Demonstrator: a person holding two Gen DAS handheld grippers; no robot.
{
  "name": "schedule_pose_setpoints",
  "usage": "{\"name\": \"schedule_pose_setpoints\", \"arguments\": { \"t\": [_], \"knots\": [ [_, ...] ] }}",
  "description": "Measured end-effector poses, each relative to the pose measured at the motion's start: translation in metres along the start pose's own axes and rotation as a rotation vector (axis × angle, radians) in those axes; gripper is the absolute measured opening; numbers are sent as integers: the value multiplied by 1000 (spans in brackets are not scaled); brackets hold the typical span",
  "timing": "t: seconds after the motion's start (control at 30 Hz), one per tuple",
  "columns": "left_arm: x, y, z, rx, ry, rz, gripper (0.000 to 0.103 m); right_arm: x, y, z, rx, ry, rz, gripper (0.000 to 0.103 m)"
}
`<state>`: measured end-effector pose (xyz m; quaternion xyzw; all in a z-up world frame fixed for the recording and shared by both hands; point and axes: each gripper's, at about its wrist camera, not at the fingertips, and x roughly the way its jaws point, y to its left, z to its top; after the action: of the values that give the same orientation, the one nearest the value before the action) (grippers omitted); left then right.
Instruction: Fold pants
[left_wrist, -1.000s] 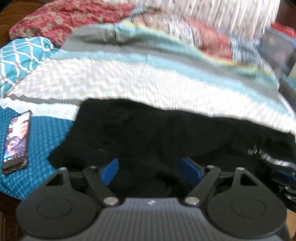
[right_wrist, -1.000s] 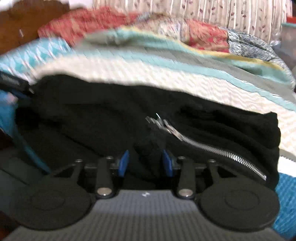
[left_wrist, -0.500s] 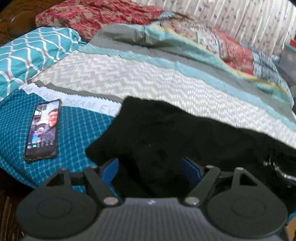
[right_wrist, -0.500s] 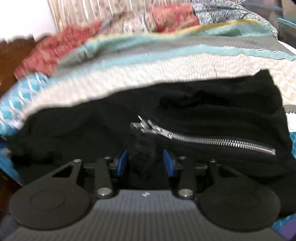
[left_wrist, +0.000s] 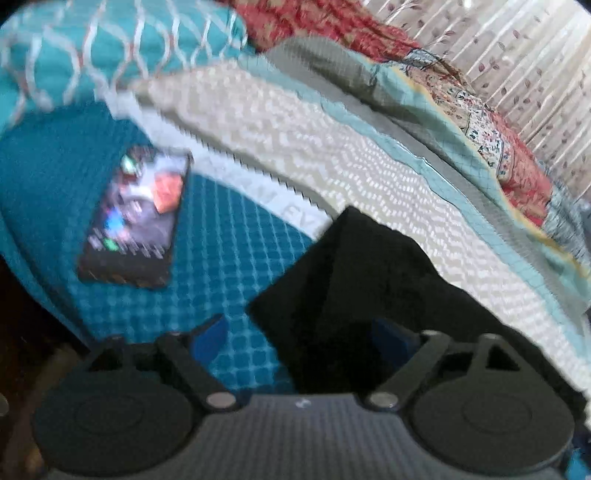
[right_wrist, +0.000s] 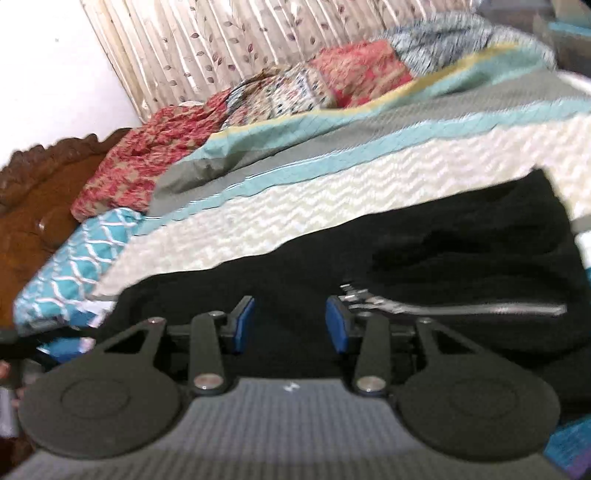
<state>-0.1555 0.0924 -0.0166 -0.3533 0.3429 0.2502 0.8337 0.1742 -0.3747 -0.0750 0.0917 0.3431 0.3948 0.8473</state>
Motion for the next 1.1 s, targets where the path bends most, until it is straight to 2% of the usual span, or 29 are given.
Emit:
{"name": "schedule_pose_setpoints", "arguments": {
  "t": [0.1, 0.17, 0.23, 0.27, 0.3, 0.33, 0.4, 0.43, 0.47, 0.53, 0.57, 0.67, 0.77, 0.83, 0.93, 1.0, 1.03, 1.1],
  "knots": [
    [14, 14, 0, -103, 23, -51, 99, 29, 24, 4, 1, 68, 69, 44],
    [19, 19, -1, -147, 7, -76, 99, 57, 49, 7, -38, 117, 133, 29],
    [20, 19, 0, -155, -14, -88, 83, 93, 78, 6, -75, 174, 197, 21],
    [20, 18, 0, -142, -20, -96, 53, 115, 91, 4, -66, 220, 235, 18],
    [23, 17, 1, -128, -14, -97, 36, 136, 99, 0, -47, 270, 261, 18],
    [24, 17, 1, -127, -9, -97, 33, 161, 107, -7, -17, 336, 271, 18],
    [21, 15, 4, -136, -8, -120, 26, 209, 116, -34, 51, 498, 229, 14],
    [16, 9, 4, -123, -17, -147, 26, 218, 117, -42, 67, 495, 220, 8],
    [7, 0, 2, -84, -37, -177, 26, 220, 116, -41, 95, 482, 232, 8],
    [-11, -29, -6, 61, -90, -239, 26, 217, 109, -33, 169, 500, 258, 8],
    [-17, -45, -13, 134, -107, -266, 26, 212, 105, -29, 181, 487, 270, 13],
    [-25, -88, -34, 314, -106, -353, 25, 181, 84, -17, 230, 376, 288, 15],
    [-25, -122, -57, 444, -81, -424, 22, 153, 60, -9, 293, 302, 235, 15],
    [-21, -148, -73, 525, -37, -464, 21, 126, 46, -3, 275, 208, 166, 15],
    [-7, -176, -102, 644, 54, -470, 23, 89, 25, 1, 265, 77, 50, 15],
    [5, -181, -113, 690, 136, -443, 22, 77, 14, -1, 312, 40, 30, 19],
    [2, -178, -115, 697, 142, -465, 22, 78, 12, -3, 343, 45, 41, 28],
    [-17, -164, -107, 697, 87, -509, 26, 86, 14, -4, 365, 63, 96, 44]
  ]
}}
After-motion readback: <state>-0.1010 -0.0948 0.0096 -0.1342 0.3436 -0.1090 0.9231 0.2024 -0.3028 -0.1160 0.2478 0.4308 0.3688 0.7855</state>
